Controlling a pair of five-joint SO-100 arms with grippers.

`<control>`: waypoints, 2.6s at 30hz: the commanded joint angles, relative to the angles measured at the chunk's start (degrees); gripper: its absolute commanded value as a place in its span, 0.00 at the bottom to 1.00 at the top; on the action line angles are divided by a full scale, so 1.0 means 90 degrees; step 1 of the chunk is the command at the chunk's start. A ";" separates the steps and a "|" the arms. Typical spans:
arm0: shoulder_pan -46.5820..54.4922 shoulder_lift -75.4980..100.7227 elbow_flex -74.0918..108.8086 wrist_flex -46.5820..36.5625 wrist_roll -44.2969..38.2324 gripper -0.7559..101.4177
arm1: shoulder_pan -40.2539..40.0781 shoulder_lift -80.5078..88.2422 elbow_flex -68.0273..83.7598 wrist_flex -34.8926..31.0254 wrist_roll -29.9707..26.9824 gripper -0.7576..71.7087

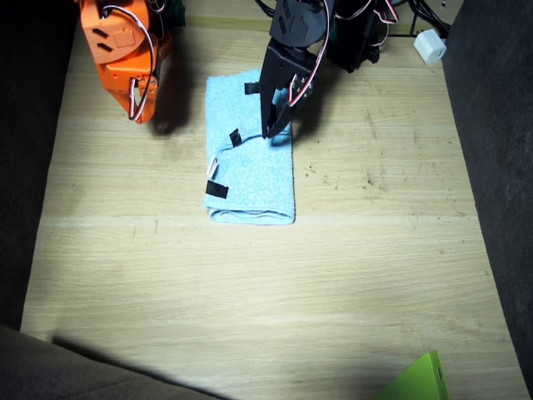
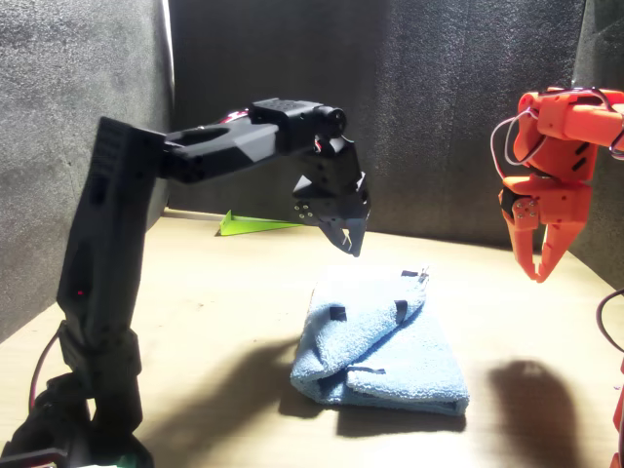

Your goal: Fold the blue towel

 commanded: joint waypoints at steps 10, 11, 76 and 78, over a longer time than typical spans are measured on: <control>-0.0137 0.1113 0.2285 -0.0996 0.0137 0.00 | 0.0186 0.0566 0.0029 0.0156 0.0078 0.06; -0.0205 0.1123 0.2344 -0.1016 0.0156 0.00 | 0.0205 0.0566 0.0029 0.0146 0.0078 0.06; -0.1602 0.1436 0.2549 -0.0957 0.0703 0.00 | 0.0029 0.0352 0.0029 0.0029 0.0117 0.08; -0.1670 0.1406 0.2627 -0.1025 0.0645 0.00 | 0.0000 0.0381 0.0029 0.0049 0.0117 0.08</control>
